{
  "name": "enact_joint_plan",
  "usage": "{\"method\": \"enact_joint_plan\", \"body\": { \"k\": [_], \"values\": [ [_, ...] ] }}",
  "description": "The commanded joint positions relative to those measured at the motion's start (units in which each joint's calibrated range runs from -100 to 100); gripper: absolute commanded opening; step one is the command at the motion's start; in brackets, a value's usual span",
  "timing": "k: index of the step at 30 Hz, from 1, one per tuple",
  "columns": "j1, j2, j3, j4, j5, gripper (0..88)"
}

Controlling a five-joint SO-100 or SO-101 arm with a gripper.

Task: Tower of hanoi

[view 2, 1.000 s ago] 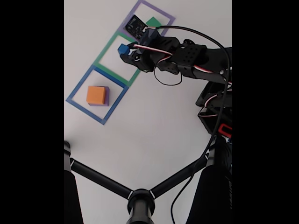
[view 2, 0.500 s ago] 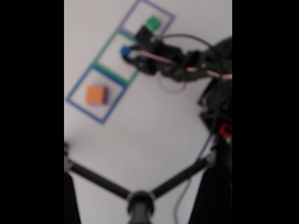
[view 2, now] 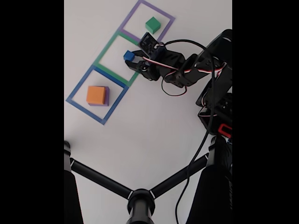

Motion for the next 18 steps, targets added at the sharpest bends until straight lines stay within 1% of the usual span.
{"method": "enact_joint_plan", "body": {
  "k": [1, 6, 7, 8, 11, 16, 18],
  "values": [
    [-0.15, 1.35, -0.59, -3.27, 0.59, 6.0],
    [-0.15, 3.85, -1.04, -6.10, 0.59, 9.1],
    [-0.05, 3.85, -1.04, -6.18, 0.59, 11.3],
    [-0.05, 3.85, -1.04, -6.18, 0.59, 15.7],
    [0.14, 3.77, -1.04, -6.18, 0.59, 20.6],
    [0.05, 1.83, -1.13, -5.62, 0.59, 23.9],
    [-0.15, -1.00, -1.13, -3.35, 0.59, 24.7]
  ]
}}
